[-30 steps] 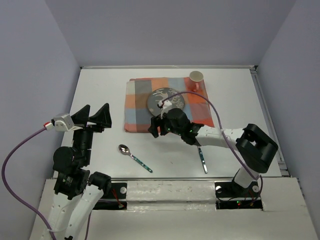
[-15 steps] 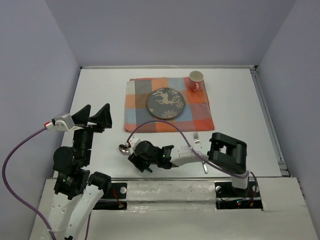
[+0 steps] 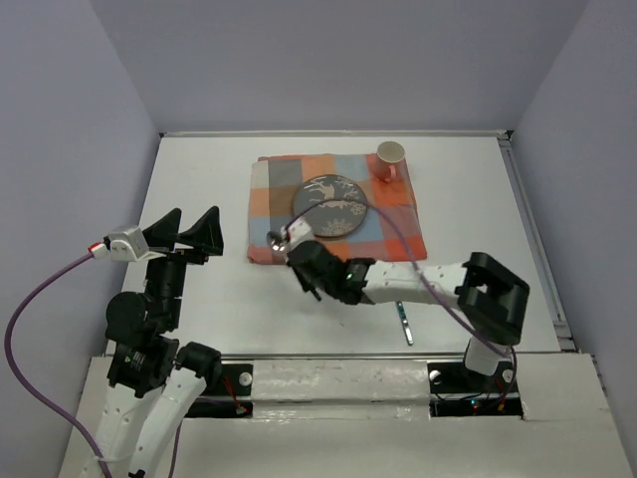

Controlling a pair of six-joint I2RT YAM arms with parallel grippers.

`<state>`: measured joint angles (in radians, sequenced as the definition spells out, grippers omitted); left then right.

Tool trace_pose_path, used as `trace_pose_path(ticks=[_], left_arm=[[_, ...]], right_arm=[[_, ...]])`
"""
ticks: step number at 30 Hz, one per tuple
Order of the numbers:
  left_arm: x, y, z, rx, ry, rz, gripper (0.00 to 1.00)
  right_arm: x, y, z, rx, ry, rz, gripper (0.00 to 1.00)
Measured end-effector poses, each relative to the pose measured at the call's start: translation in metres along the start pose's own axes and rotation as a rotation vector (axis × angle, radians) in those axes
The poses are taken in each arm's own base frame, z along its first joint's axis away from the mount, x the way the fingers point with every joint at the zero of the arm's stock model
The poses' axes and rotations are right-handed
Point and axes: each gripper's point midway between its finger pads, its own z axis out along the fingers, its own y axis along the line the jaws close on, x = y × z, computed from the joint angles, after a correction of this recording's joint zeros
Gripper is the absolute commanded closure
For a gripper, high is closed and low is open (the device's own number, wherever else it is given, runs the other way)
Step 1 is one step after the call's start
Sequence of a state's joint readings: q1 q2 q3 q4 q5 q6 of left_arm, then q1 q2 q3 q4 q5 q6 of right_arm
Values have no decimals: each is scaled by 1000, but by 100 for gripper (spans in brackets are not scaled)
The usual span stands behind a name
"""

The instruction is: Set the dinner table for one person

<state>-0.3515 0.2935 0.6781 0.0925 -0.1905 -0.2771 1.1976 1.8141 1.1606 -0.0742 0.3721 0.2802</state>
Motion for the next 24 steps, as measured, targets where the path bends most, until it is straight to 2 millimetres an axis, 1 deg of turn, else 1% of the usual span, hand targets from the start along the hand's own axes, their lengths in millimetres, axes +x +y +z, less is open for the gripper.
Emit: trace_pose_path(ticks=[2,3,4,5,6,7,8,9,10,11,12,15,17,20,24], left_arm=[[0,0,0,2,0,0,1],[0,-1,0,3,1,0,1],[0,-1,0,5,1,-1,1],[0,-1,0,6,2,-1,1],[0,-1,0,8,1,-1,1],[0,-1,0,8,1,-1,1],[0,-2,-1,9,1,-2,1],[0,-2,-1,10,1,-2,1],[0,-2,-1,11,1,-2,1],[0,-3,-1,13,3,-3,1],[1,-3,-1,16,4,-4,1],[1,-4,-1,19,5,-5,1],[1,-4,-1,19,5,-5,1],[1,-4,-1,19,5,-5,1],[1,-4,-1,19,6,-5,1]], right_arm=[[-36,-50,-10,83,-82,85,100],[-57,-81,-17,137,-137,137,100],[-77,-116,-23,201,-191,185,100],[-90,-145,-29,251,-232,225,100],[-98,-172,-33,298,-265,257,100],[-103,-204,-36,356,-289,289,100],[-103,-229,-38,403,-295,309,100],[-100,-245,-37,437,-293,317,100],[-96,-256,-36,460,-284,320,100],[-85,-272,-30,492,-256,318,100],[-78,-279,-25,508,-234,310,100],[-50,-293,-6,519,-150,297,100],[-36,-298,4,515,-108,294,100],[-19,-316,10,527,-67,318,100],[-11,-334,14,540,-50,343,100]])
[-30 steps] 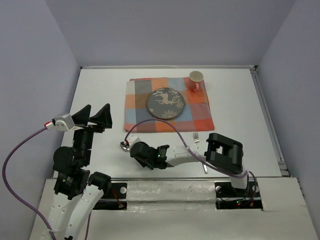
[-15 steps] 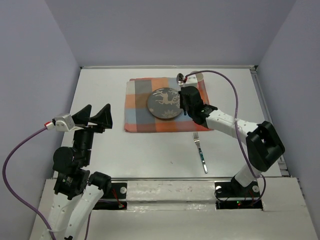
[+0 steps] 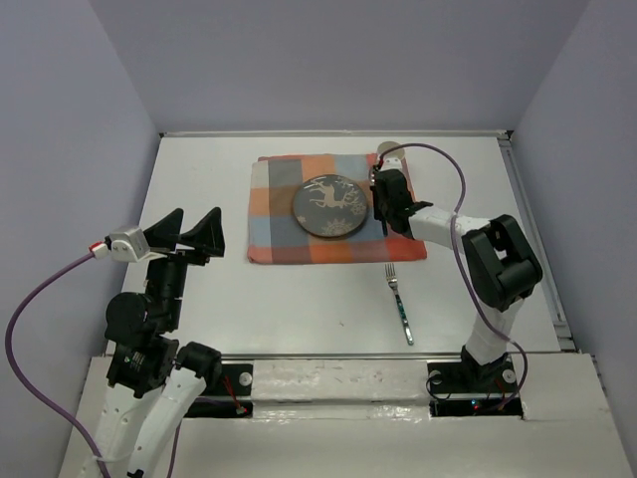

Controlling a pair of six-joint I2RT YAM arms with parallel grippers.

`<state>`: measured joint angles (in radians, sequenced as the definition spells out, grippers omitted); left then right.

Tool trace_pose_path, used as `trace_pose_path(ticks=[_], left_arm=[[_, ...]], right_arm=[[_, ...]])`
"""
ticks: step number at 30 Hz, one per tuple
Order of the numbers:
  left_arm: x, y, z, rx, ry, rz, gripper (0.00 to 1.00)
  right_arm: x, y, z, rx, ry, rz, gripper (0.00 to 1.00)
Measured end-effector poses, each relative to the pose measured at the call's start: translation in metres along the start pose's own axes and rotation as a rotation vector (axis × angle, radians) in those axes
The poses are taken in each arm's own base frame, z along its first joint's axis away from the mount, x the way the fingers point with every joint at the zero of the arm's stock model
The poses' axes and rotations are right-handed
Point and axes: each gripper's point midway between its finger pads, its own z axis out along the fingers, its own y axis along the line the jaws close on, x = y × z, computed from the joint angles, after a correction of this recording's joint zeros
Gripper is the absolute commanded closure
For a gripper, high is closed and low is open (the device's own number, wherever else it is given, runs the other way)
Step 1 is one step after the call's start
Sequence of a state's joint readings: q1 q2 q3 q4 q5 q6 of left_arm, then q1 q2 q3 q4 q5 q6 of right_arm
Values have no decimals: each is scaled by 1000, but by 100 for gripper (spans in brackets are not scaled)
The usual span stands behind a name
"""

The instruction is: Set the dinner table for one person

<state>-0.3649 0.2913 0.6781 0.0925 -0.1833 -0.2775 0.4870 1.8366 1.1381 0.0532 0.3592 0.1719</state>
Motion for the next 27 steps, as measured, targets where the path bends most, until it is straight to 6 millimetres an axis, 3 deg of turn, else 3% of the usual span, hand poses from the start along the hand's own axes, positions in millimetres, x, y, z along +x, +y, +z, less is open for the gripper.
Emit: trace_pose_path(ticks=[9,15,19,24,27], left_arm=[[0,0,0,1,1,0,1],[0,0,0,1,1,-1,1],[0,0,0,2,1,-1,1],[1,-1,0,7,3,0,1],[1,-1,0,8,4,-1,1]], right_arm=[[24,4,23,-10,64,-6,98],[30,1,28,8,79,17,73],[25,-3,29,27,66,38,68],[19,-5,29,49,53,61,38],[17,-5,23,44,61,71,36]])
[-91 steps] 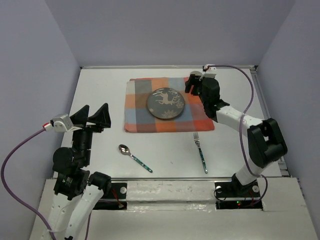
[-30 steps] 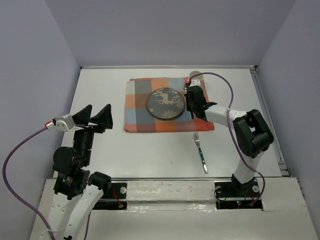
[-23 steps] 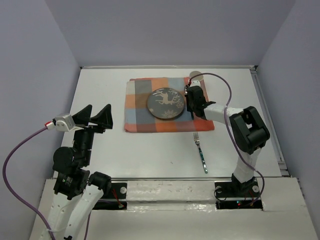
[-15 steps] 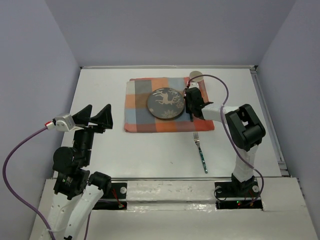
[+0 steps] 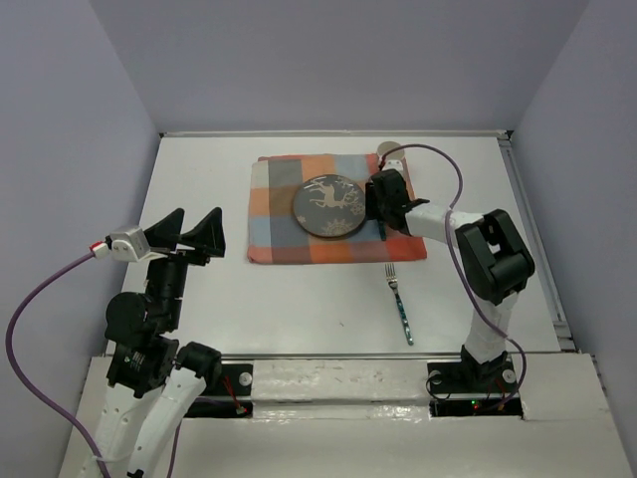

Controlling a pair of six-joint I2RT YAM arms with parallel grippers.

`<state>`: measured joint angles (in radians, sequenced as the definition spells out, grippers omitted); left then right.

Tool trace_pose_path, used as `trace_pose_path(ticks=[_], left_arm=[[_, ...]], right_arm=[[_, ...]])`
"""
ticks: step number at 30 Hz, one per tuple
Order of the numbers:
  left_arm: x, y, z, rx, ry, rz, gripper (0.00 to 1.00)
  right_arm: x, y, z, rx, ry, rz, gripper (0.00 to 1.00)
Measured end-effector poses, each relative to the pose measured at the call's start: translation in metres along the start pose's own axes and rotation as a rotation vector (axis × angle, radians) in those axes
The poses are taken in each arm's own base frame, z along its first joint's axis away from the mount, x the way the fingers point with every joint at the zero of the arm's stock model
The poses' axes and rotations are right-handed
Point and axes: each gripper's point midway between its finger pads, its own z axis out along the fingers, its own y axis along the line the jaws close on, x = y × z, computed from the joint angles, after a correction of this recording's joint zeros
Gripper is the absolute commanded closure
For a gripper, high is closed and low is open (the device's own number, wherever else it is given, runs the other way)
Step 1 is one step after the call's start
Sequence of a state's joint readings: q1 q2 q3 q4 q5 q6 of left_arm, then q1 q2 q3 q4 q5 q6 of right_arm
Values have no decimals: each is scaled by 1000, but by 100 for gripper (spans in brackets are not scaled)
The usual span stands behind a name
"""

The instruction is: Set the dinner table for one person

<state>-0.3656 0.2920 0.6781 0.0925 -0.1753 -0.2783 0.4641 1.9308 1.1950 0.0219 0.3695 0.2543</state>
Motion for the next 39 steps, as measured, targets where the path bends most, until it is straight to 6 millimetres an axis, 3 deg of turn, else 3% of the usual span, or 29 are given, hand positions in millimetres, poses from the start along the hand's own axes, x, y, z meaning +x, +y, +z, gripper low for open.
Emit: trace_pose_path(ticks=[3,6,10,12,16,21,26,29,32,33,35,39], left_arm=[[0,0,0,2,1,0,1],[0,-1,0,6,2,-1,1],[1,-3,0,13,6,-4,1],[2,-4,-1,18,8,-6,1],[2,-5,-1,23,10,-8,1],[3,-7,-1,32,13,-11,1],[0,-11,-4,51,7,-19,1],[-1,-12,-5,57,4,-22,1],[-2,-13,-6,59,3,-23,1],[-1,-13,-6,59,3,-23,1],[-1,-13,-6,59,3,-23,1],[-1,-13,-6,60,4,-23,1]], right_arm=[[-5,0,-24,-40,6,25,37],[-7,-4,-67,-101,-8,77,39],[5,-10,-127,-188,0,167,43],[28,-11,-147,-218,60,190,43],[103,-12,-178,-218,293,196,41],[148,-18,-209,-182,472,181,39],[172,-23,-222,-149,569,190,43],[191,-22,-225,-131,633,160,50],[207,-22,-226,-103,690,125,69],[211,-22,-226,-90,701,114,86],[217,-24,-226,-69,715,94,100],[210,-26,-228,-27,682,63,100]])
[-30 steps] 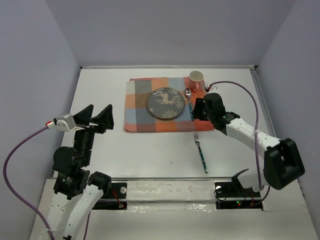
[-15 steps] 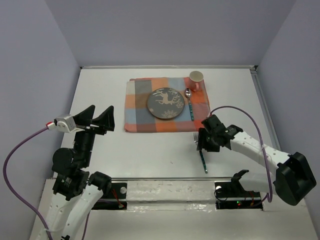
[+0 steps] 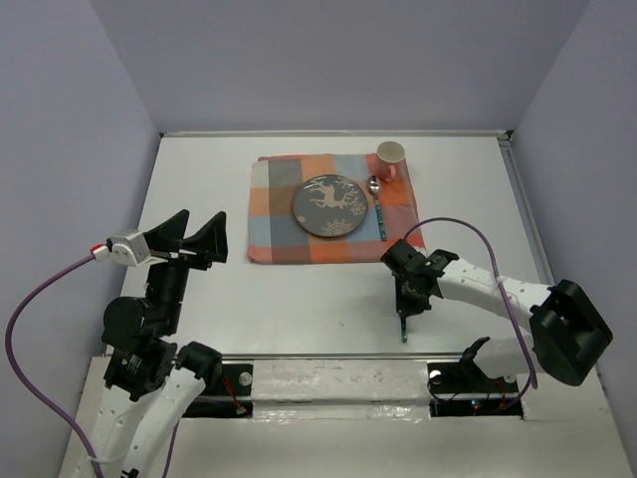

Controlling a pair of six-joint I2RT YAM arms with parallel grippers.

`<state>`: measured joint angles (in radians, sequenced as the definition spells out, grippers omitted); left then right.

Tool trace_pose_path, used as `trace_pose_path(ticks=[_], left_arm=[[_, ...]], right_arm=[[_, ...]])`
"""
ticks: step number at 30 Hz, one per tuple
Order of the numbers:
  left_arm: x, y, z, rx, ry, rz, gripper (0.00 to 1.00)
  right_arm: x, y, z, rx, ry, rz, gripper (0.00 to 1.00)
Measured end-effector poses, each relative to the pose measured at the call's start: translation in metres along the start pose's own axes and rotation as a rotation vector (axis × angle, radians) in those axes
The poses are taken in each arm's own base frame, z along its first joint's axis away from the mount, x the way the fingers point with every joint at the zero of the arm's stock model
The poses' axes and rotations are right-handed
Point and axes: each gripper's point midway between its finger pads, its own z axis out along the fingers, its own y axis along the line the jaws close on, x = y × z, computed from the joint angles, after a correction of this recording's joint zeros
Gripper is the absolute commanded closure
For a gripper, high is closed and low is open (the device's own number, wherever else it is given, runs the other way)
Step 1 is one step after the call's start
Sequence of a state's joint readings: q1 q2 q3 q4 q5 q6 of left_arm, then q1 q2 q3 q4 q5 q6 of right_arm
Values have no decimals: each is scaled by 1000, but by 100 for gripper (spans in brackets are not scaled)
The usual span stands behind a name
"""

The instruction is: Set the dinner table for one person

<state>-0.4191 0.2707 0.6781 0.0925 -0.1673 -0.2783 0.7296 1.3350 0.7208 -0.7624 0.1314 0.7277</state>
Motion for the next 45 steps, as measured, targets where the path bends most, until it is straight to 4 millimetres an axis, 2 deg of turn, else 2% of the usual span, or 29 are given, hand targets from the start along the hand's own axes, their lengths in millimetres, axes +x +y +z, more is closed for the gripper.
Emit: trace_pose_path(ticks=[2,7,11,14,17,20,22,24,28,33,36,45], left_arm=[[0,0,0,0,0,0,1],[0,0,0,1,1,0,1],[0,0,0,2,1,0,1],[0,0,0,2,1,0,1],[0,0,0,1,1,0,1],[0,0,0,0,1,1,1],[0,0,0,0,1,1,1],[1,0,0,1,2,1,1],[1,0,0,1,3,0,1],[1,0,1,0,5,1,1],[3,0,2,-1,10,2,1],[4,1,3,-3,15,3,1]], right_arm=[[-6,2,-7,3,-26,-3,100],[-45,28,-49,-91,-168,2,100],[-83,62,-81,-205,-291,-17,100],[-120,99,-99,-286,-375,-47,100],[-167,146,-102,-339,-443,-74,100],[-224,205,-89,-389,-511,-96,100],[-252,241,-72,-420,-531,-108,100],[-270,267,-52,-434,-528,-121,100],[-285,304,-10,-468,-489,-128,100],[-276,316,27,-475,-409,-130,100],[-269,318,36,-482,-374,-131,100],[-261,325,32,-529,-325,-121,100]])
